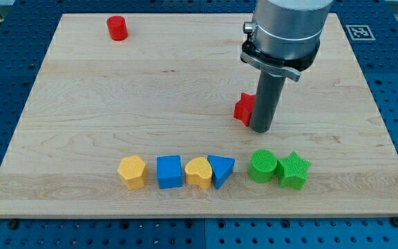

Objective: Move the red star below the red circle

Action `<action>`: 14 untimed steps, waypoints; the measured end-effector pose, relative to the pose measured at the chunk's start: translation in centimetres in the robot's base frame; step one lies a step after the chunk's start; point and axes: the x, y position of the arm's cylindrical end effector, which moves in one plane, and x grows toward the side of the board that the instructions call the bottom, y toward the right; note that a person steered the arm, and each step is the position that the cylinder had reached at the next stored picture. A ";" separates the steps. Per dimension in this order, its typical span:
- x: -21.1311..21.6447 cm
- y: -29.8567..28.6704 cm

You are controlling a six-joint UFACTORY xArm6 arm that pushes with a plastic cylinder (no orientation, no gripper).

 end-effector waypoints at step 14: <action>-16.6 -25.0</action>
